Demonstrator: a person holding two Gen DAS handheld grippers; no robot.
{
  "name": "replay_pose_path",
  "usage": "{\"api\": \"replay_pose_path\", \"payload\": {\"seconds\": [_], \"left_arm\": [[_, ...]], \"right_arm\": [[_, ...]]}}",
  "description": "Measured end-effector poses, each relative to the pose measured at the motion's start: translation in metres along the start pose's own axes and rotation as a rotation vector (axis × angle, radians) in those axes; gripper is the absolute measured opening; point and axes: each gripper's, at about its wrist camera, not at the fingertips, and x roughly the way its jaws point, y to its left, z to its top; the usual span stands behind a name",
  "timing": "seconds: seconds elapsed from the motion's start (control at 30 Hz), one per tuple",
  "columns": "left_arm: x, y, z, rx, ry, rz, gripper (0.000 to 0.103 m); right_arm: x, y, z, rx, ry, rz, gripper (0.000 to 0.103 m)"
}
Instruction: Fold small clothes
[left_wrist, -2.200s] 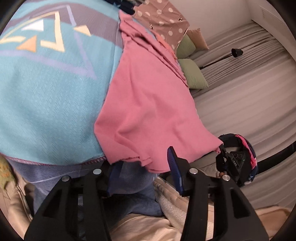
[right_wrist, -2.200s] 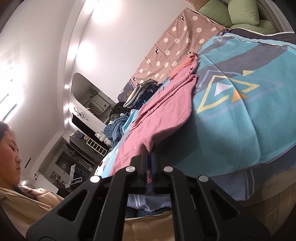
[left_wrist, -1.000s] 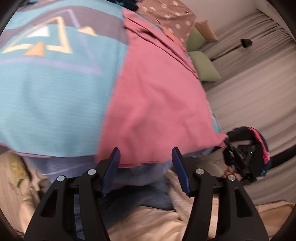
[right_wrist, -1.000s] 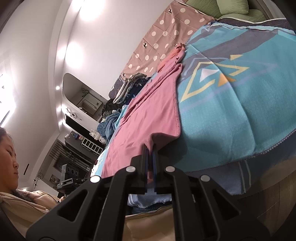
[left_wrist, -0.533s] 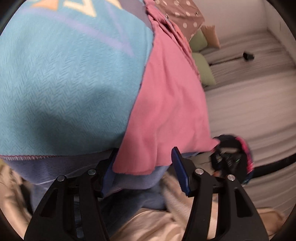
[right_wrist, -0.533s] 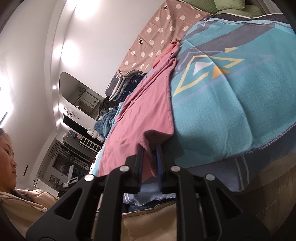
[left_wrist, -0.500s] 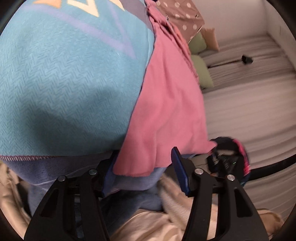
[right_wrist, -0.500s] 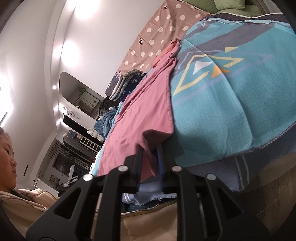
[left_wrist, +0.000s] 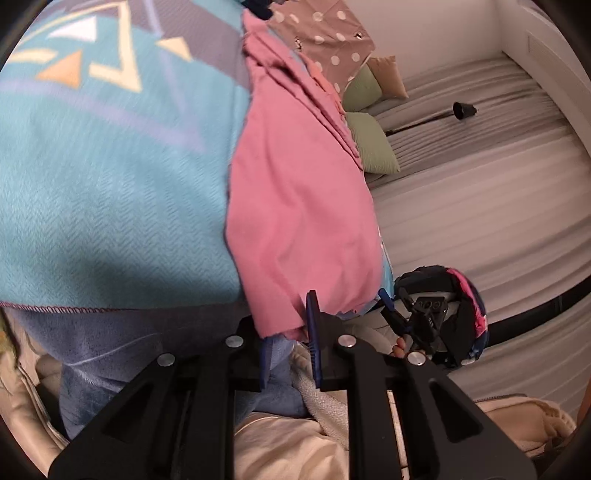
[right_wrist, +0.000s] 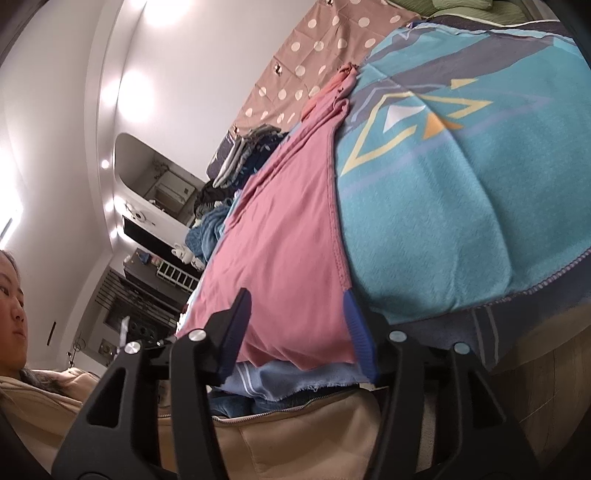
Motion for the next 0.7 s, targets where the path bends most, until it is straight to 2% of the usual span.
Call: {"api": "replay_pose_path", "payload": {"seconds": [0.07, 0.13, 0.2, 0.27, 0.43, 0.57, 0.7], "left_arm": [[0.004, -0.002, 0.001, 0.01, 0.008, 0.019, 0.021], [0.008, -0.003, 0.0, -0.006, 0.034, 0.035, 0.031], [0.01, -0.011, -0.002, 0.028, 0.055, 0.065, 0.043], [0.01, -0.019, -0.003, 0.064, 0.055, 0.084, 0.049], [0.003, -0.024, 0.0, 0.072, 0.053, 0.124, 0.049], [0.004, -0.034, -0.001, 0.144, 0.049, 0.169, 0.053], [0.012, -0.008, 0.002, 0.059, 0.081, 0.178, 0.053]], "right_arm": [[0.003, 0.0, -0.001, -0.01, 0.011, -0.015, 0.061], [0.004, -0.001, -0.001, -0.014, 0.02, -0.026, 0.063], [0.003, -0.002, -0.002, -0.009, 0.024, -0.042, 0.068], [0.003, -0.004, -0.003, -0.008, 0.03, -0.048, 0.069], [0.003, -0.006, -0.002, -0.003, 0.031, -0.043, 0.069], [0.002, -0.007, -0.003, -0.002, 0.027, -0.035, 0.07], [0.003, -0.008, -0.002, 0.002, 0.027, -0.029, 0.07]]}}
